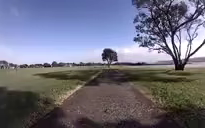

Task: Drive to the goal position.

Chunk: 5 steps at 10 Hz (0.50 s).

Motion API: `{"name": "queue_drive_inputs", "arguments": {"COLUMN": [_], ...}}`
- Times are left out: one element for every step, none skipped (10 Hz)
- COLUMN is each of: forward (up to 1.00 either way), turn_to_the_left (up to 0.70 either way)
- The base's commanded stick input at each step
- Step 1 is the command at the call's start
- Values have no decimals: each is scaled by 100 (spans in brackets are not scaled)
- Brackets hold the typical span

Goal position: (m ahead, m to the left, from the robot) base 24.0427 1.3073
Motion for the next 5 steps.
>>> {"name": "queue_drive_inputs", "arguments": {"forward": [45,45,45,45,45], "turn_to_the_left": [0,0,0,0,0]}}
